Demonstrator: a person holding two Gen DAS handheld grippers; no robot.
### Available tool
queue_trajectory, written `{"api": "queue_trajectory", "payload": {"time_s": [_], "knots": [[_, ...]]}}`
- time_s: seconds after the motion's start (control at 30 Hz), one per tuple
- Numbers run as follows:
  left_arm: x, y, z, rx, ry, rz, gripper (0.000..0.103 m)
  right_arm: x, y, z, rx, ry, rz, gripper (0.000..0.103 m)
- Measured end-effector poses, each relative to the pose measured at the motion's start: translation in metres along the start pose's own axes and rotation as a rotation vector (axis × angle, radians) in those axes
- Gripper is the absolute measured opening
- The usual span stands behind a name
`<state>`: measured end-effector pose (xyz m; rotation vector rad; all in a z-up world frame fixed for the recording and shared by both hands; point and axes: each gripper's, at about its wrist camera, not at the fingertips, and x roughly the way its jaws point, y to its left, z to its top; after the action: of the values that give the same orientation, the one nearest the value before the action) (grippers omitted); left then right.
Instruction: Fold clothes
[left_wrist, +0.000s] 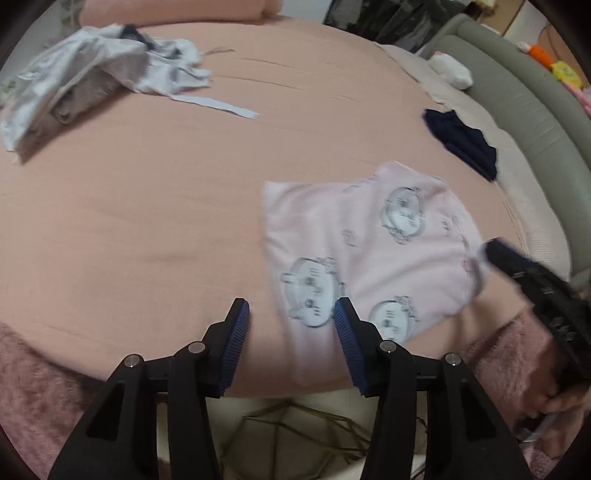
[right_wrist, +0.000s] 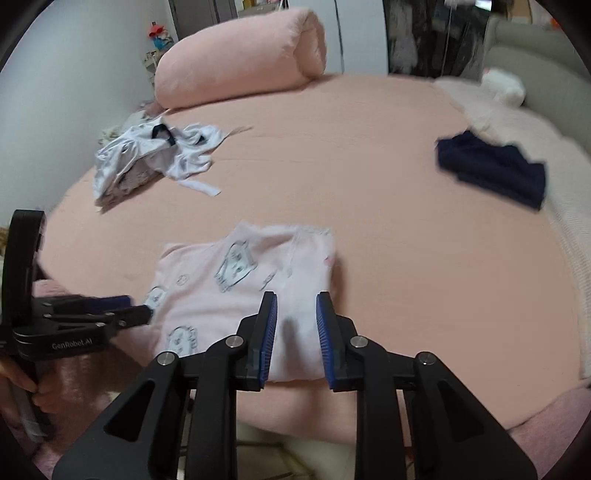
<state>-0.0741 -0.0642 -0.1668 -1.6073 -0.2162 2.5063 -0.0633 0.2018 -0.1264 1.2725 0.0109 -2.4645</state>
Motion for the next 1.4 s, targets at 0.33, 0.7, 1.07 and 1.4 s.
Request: {"api": "queue_trajectory", "payload": {"time_s": [0.33,0.7,1.07,1.4], "knots": [[-0.013,0.031,-0.002,-0.113,-0.068,-0.025,0.047,-0.004,-0.036,0.003,0.189,0.003,-0.045,0.036],[-0.005,0.030,-0.008,-0.082,-0.079,0.053,0.047,0.005,-0.016,-0.006,0.033,0.038,-0.166,0.035],[0.021,0.001,-0.010,-0.011,0.003,-0.051,0.042,0.011,0.001,-0.014,-0.070,0.086,-0.163,0.035],[0.008,0.025,-0.001,-0.150,-0.055,-0.138,0.029,-0.013,-0.020,-0.007,0.067,0.016,-0.126,0.034]]}}
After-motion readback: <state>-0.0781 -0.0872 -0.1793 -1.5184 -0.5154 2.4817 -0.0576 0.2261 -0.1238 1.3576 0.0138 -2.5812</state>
